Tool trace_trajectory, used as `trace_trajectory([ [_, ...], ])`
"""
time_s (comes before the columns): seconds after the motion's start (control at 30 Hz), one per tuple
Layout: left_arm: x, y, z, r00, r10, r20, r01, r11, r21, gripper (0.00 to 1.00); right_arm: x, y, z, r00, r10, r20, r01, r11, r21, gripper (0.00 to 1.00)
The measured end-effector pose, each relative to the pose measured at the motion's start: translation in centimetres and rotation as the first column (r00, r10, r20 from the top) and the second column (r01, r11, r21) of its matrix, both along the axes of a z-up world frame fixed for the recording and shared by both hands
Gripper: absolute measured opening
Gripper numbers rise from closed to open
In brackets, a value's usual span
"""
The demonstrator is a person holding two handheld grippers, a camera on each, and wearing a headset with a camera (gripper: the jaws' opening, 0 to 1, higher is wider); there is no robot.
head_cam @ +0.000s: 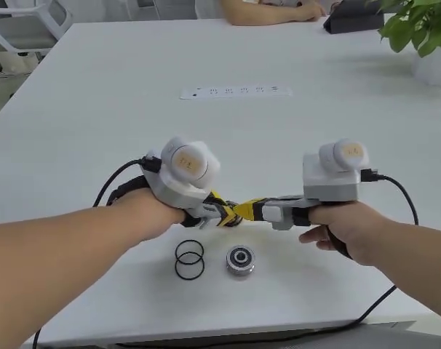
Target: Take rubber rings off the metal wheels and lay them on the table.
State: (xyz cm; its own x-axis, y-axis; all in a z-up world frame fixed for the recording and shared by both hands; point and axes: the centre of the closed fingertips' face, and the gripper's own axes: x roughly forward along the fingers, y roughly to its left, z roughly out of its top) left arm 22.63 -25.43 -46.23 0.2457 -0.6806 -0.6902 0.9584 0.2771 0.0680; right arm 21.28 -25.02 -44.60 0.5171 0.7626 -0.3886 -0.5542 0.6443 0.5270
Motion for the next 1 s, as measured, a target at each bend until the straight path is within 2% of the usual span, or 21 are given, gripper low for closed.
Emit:
trace_trajectory([
  [0.2, 0.0, 0.0, 0.1, 1.0, 0.015, 0.008, -0.015, 1.0, -0.009, 0.07, 0.1, -0.2, 0.0, 1.0, -0.013, 0.013, 0.013, 1.0, -0.015, 0.0],
  [0.3, -0.1, -0.1, 0.1, 0.999, -0.012, 0.035, 0.012, 1.0, -0.012, 0.07, 0.1, -0.2, -0.2, 0.999, -0.012, 0.034, 0.013, 0.998, -0.055, 0.0],
  [0.5, -0.2, 0.1, 0.2, 0.999, -0.025, 0.045, 0.025, 1.0, -0.004, 0.08, 0.0, -0.3, -0.4, 0.999, -0.005, 0.046, 0.009, 0.997, -0.077, 0.0],
  [0.7, -0.7, 0.8, 0.5, 0.999, -0.044, 0.032, 0.044, 0.999, -0.004, 0.14, 0.1, -0.1, 0.2, 0.999, -0.016, 0.052, 0.019, 0.998, -0.061, 0.0],
  [0.8, -1.1, 1.1, 0.9, 0.999, -0.048, 0.02, 0.048, 0.999, -0.019, 0.16, 0.0, 0.0, 0.3, 0.998, -0.013, 0.054, 0.016, 0.998, -0.059, 0.0],
  [1.0, -1.2, 1.9, 1.8, 0.999, -0.037, 0.017, 0.038, 0.998, -0.05, 0.23, -0.1, 0.1, 0.5, 0.999, -0.012, 0.05, 0.014, 0.998, -0.054, 0.0],
])
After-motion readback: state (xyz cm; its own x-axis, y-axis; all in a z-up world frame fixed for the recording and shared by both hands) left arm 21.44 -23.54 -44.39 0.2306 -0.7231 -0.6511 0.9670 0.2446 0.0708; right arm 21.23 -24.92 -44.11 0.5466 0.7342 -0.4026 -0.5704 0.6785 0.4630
